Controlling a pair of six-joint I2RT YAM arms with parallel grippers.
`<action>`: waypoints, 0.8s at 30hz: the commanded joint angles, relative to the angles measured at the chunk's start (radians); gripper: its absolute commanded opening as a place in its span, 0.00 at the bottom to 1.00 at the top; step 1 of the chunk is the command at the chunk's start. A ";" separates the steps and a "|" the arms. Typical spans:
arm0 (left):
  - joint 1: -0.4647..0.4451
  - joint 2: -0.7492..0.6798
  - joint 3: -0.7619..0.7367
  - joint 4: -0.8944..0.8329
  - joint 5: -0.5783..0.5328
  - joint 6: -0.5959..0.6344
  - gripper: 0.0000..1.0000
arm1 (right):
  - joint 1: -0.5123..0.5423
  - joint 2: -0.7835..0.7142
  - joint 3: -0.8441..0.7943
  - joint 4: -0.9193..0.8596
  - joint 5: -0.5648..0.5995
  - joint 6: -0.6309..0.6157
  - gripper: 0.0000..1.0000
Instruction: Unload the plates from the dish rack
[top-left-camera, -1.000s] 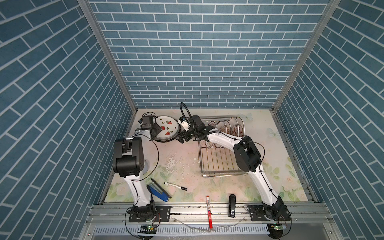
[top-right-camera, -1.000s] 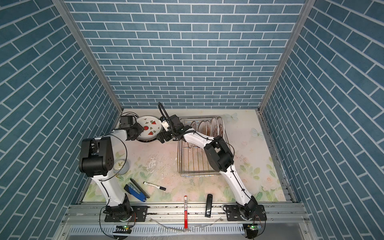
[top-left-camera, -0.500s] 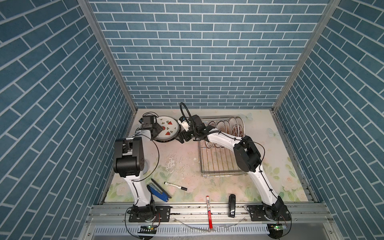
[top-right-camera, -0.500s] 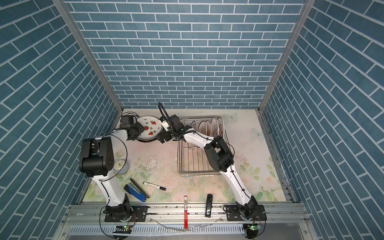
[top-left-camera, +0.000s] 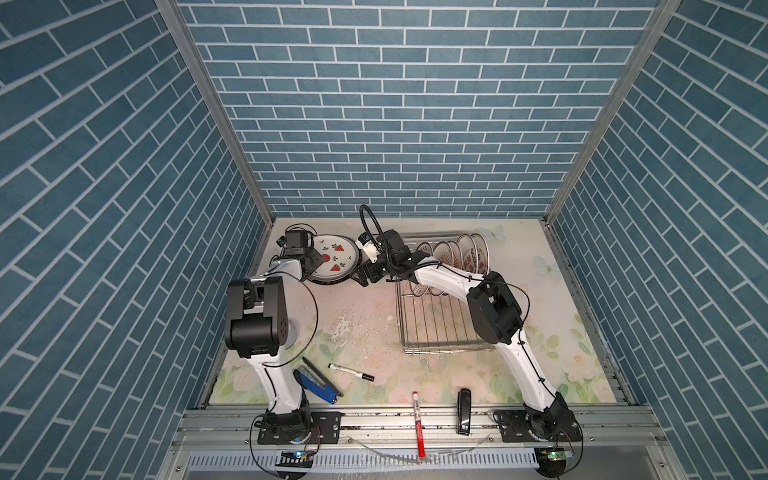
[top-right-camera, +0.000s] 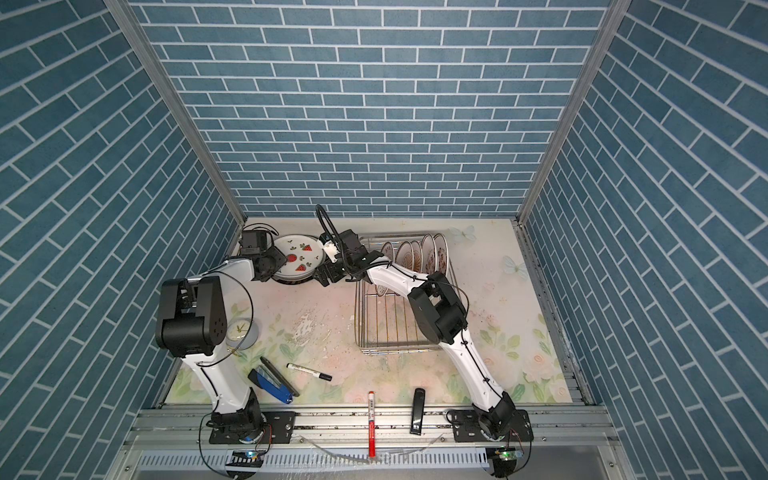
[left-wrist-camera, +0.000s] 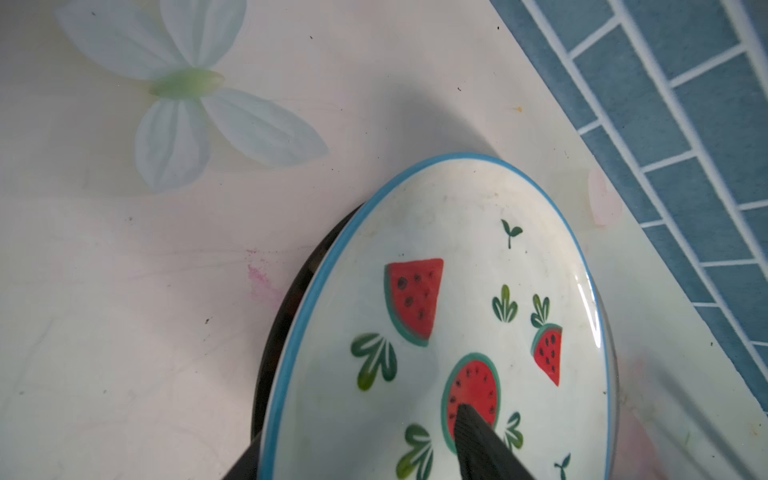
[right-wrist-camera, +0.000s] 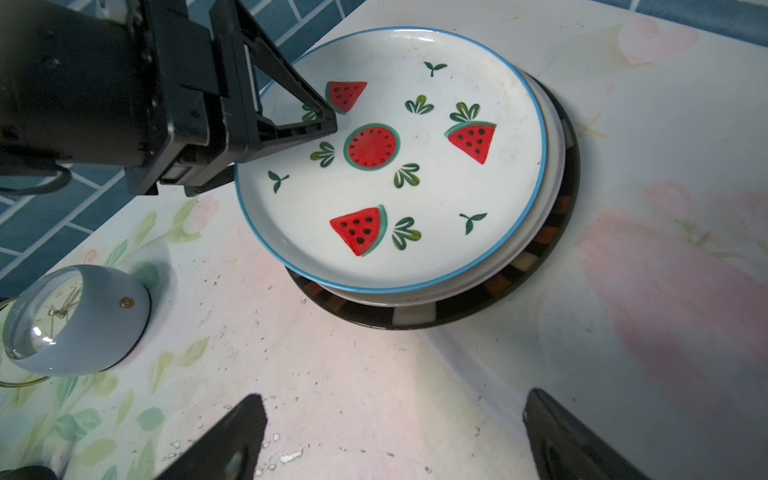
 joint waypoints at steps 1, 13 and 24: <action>-0.002 0.008 0.051 -0.050 -0.015 0.041 0.67 | -0.004 -0.008 0.037 -0.020 0.009 -0.035 0.98; -0.015 0.018 0.083 -0.090 -0.049 0.063 0.68 | -0.002 -0.011 0.036 -0.020 0.005 -0.032 0.98; -0.032 -0.049 0.042 -0.044 -0.059 0.063 0.73 | 0.000 -0.045 0.015 0.001 -0.013 -0.032 0.97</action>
